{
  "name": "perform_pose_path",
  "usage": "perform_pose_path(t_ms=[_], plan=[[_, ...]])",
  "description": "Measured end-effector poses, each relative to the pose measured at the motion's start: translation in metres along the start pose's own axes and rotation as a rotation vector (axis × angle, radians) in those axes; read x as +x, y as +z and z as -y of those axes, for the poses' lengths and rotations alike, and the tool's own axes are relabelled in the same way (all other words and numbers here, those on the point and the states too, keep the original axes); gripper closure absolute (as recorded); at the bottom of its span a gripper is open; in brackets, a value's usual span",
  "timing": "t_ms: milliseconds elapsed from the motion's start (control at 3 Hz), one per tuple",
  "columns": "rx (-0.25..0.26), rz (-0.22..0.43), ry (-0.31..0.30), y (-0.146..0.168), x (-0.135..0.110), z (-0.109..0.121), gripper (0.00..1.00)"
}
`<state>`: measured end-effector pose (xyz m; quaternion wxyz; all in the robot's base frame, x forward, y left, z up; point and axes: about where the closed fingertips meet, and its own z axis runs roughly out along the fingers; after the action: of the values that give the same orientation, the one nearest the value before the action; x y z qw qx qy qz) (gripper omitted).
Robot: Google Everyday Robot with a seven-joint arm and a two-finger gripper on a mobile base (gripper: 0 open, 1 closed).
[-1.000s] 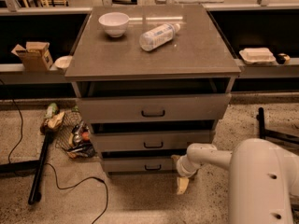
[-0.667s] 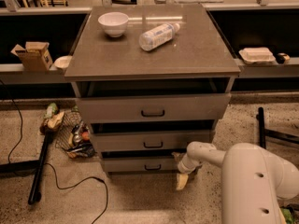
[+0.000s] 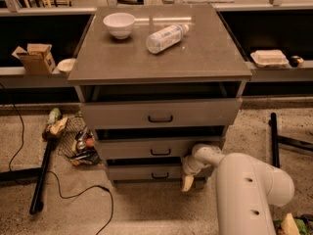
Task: Open bottom drawer
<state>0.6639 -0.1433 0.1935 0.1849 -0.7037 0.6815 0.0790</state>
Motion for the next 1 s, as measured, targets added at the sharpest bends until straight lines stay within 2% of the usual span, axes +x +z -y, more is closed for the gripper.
perform_pose_path(t_ms=[333, 667, 1000], plan=[[-0.035, 0.004, 0.018, 0.025, 0.003, 0.004, 0.0], [-0.035, 0.004, 0.021, 0.024, 0.004, 0.001, 0.26], [-0.029, -0.001, 0.062, 0.021, 0.009, -0.023, 0.49]])
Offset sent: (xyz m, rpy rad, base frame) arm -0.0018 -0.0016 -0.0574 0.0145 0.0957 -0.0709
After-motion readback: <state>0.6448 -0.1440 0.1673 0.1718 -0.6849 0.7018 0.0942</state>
